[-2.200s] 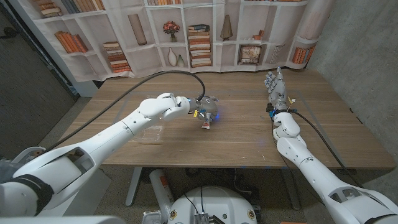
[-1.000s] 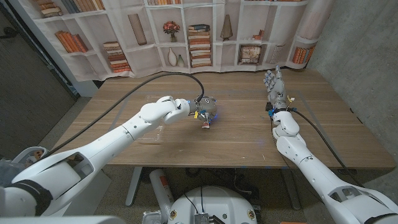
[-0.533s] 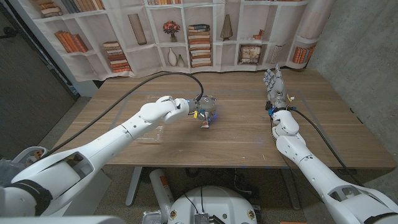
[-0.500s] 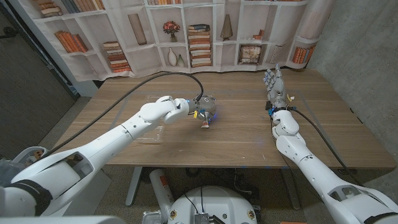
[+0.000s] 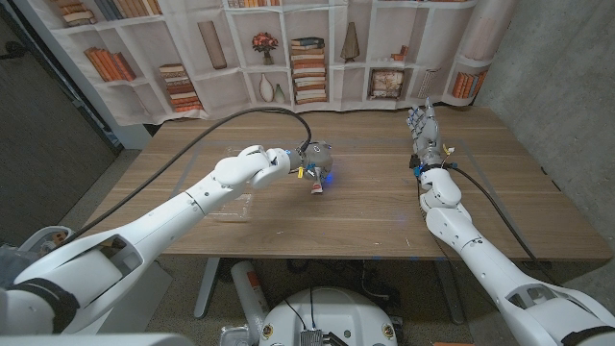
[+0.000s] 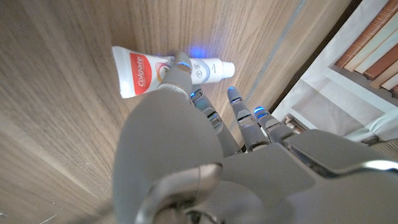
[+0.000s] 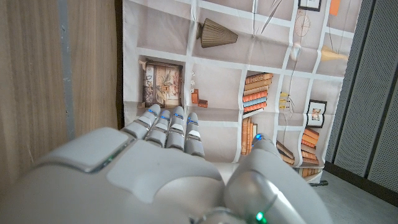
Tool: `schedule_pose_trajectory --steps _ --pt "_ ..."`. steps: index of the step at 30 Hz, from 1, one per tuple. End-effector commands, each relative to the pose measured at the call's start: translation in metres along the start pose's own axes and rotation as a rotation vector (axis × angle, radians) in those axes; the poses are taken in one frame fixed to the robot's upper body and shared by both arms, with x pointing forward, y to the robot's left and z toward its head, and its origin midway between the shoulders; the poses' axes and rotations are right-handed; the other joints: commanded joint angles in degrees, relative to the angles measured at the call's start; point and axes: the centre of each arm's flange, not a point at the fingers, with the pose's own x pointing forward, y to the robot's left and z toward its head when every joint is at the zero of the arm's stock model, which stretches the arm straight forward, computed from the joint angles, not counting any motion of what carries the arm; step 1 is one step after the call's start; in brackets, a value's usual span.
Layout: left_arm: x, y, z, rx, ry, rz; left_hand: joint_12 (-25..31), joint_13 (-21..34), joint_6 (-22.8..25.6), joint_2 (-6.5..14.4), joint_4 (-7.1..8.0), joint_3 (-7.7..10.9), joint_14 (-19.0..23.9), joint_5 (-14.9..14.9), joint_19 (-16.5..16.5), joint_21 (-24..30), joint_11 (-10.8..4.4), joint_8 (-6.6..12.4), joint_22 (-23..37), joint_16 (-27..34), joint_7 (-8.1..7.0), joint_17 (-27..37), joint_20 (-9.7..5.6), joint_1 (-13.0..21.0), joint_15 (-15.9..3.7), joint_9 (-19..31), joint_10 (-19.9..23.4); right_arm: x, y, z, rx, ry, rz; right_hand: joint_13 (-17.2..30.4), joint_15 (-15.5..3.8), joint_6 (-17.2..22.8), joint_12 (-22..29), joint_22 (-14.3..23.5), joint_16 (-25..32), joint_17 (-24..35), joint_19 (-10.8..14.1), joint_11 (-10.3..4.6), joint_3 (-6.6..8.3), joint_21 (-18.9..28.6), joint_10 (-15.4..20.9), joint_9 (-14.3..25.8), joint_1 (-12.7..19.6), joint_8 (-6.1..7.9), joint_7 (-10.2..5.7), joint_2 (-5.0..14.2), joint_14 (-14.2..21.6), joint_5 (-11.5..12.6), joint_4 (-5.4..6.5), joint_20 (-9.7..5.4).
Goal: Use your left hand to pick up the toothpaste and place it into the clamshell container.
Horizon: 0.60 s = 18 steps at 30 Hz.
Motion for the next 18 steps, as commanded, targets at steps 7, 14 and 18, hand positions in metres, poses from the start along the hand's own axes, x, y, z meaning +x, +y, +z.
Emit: schedule_pose_trajectory --steps 7,14,18 --pt "-0.0048 0.0105 -0.0059 -0.03 0.041 0.053 0.0 0.3 1.1 0.5 0.59 0.36 0.4 0.3 0.3 -0.1 0.11 0.23 0.1 -0.1 -0.45 0.2 -1.64 0.0 -8.9 0.1 0.2 0.0001 0.0007 0.0014 -0.001 -0.004 0.002 0.3 -0.19 0.3 -0.1 0.3 0.0 0.3 0.6 0.05 -0.38 -0.1 0.7 0.2 0.5 -0.19 -0.15 0.26 0.4 0.1 -0.05 -0.19" --pt "-0.0088 0.0148 -0.0096 -0.043 0.057 0.069 0.0 0.3 1.0 0.5 0.6 0.38 0.4 0.3 0.3 -0.1 0.11 0.2 0.1 -0.1 -0.47 0.2 -1.64 0.0 -8.92 0.1 0.2 -0.0002 0.0012 0.0022 -0.004 -0.004 0.007 0.3 -0.15 0.3 -0.1 0.3 0.0 0.3 0.6 0.1 -0.4 -0.1 0.7 0.2 0.6 -0.19 -0.14 0.29 0.4 0.1 -0.08 -0.19" --pt "-0.0092 0.0177 -0.013 -0.06 0.071 0.081 0.0 0.3 1.0 0.4 0.6 0.39 0.3 0.3 0.3 -0.1 0.11 0.18 0.1 -0.1 -0.47 0.2 -1.69 0.0 -8.93 0.1 0.2 -0.0005 0.0017 0.002 -0.005 -0.003 0.01 0.3 -0.06 0.4 -0.1 0.3 0.0 0.3 0.7 0.0 -0.41 -0.2 0.7 0.2 0.6 -0.17 -0.14 0.31 0.4 0.1 -0.1 -0.23"
